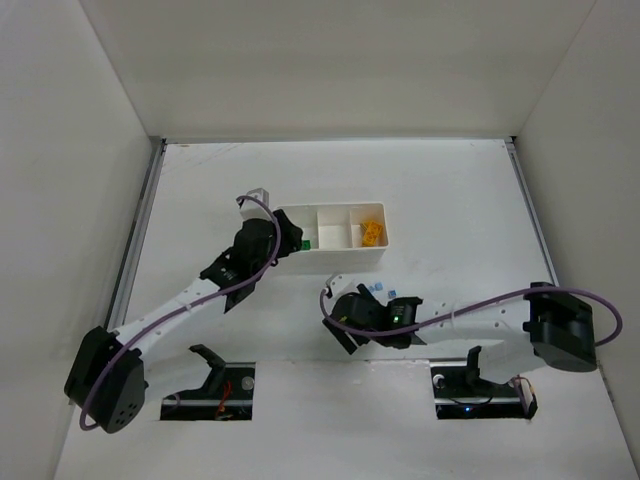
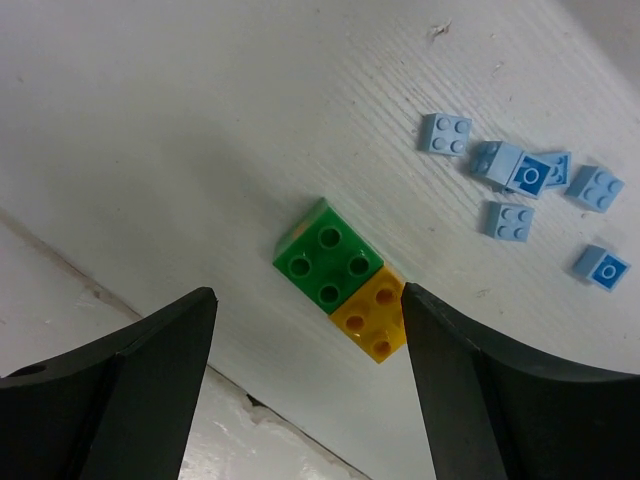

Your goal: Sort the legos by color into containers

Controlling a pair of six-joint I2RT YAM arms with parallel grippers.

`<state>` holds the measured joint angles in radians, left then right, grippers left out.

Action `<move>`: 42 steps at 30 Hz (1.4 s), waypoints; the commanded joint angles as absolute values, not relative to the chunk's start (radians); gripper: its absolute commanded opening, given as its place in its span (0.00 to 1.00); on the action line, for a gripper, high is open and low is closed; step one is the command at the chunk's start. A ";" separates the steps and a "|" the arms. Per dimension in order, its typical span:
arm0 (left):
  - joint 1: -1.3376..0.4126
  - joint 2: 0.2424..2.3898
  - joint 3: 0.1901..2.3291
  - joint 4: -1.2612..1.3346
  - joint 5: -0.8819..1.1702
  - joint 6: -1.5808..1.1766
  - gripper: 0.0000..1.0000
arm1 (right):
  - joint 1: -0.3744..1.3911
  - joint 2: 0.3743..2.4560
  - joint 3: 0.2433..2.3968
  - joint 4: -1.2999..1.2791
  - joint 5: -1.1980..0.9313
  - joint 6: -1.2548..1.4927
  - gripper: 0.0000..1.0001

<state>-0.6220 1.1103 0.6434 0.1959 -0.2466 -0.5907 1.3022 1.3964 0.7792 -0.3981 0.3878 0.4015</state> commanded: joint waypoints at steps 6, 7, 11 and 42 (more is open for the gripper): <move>-0.594 0.994 0.560 0.193 -0.212 -0.604 0.46 | 1.230 1.417 0.818 -0.390 0.324 0.318 0.77; -0.591 0.979 0.551 0.192 -0.206 -0.606 0.45 | 1.220 1.420 0.816 -0.390 0.319 0.311 0.76; -0.578 0.928 0.523 0.173 -0.193 -0.615 0.45 | 1.199 1.451 0.810 -0.387 0.269 0.302 0.66; -0.665 0.766 0.420 0.080 -0.092 -0.752 0.45 | 1.156 1.373 0.721 -0.356 0.279 0.439 0.58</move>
